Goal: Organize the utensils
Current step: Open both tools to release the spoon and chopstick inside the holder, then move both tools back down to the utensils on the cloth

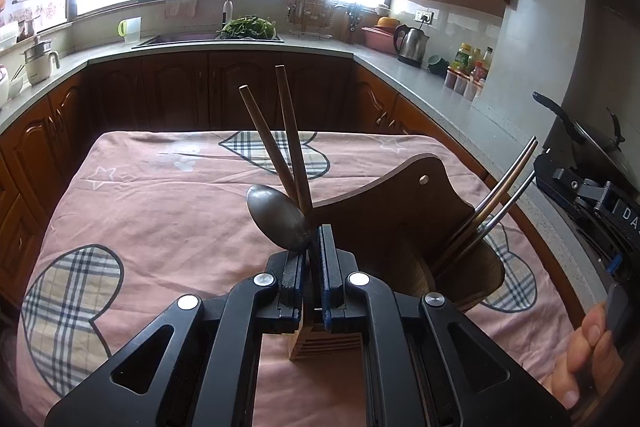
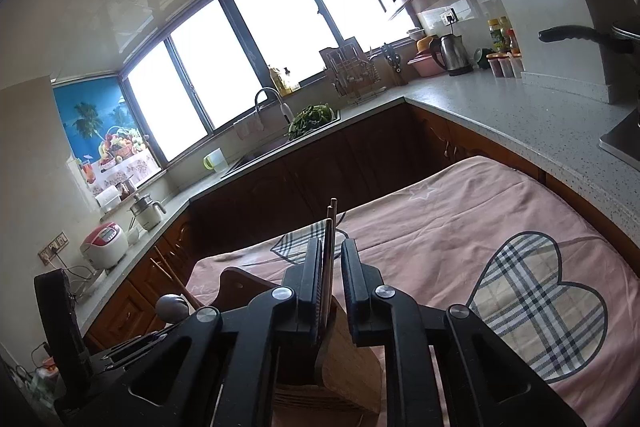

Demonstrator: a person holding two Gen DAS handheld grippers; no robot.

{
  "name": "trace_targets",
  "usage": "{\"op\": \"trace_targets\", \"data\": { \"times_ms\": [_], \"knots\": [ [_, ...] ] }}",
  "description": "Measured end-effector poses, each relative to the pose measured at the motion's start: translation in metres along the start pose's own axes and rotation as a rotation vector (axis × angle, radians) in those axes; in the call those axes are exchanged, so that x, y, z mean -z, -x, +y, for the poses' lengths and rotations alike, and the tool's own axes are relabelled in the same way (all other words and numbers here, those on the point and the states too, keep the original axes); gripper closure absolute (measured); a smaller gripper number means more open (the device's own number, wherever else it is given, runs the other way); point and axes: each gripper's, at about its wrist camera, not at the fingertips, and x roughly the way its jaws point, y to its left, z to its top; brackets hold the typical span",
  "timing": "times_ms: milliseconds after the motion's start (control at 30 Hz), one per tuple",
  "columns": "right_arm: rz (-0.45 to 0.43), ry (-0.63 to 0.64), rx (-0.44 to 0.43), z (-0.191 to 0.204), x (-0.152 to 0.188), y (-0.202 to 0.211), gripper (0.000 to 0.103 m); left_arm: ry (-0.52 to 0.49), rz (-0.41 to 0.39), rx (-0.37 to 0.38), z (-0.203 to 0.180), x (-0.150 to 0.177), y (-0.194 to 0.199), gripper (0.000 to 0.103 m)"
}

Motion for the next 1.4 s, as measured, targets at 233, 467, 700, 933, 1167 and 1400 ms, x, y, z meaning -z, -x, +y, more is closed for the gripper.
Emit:
{"op": "trace_targets", "data": {
  "times_ms": [233, 467, 700, 933, 1167, 1400],
  "knots": [
    [-0.036, -0.038, -0.033, -0.004, -0.004, 0.022, 0.042, 0.004, -0.035, -0.003, -0.001, 0.004, 0.029, 0.051],
    [-0.048, -0.066, -0.06, -0.011, 0.009, 0.056, 0.015, 0.05, -0.028, 0.006, 0.008, 0.038, 0.067, 0.024],
    [-0.01, -0.078, -0.039, -0.02, 0.033, 0.084, 0.015, 0.062, 0.035, -0.002, 0.014, 0.078, 0.086, 0.024],
    [0.044, -0.088, -0.004, -0.031, 0.061, 0.105, 0.015, 0.044, 0.091, -0.004, 0.011, 0.112, 0.096, 0.024],
    [0.114, -0.073, 0.021, -0.035, 0.091, 0.114, 0.015, 0.006, 0.155, 0.007, 0.0, 0.144, 0.097, 0.024],
    [0.148, -0.059, 0.029, -0.033, 0.11, 0.12, 0.015, -0.018, 0.197, 0.01, -0.007, 0.162, 0.094, 0.024]
  ]
}}
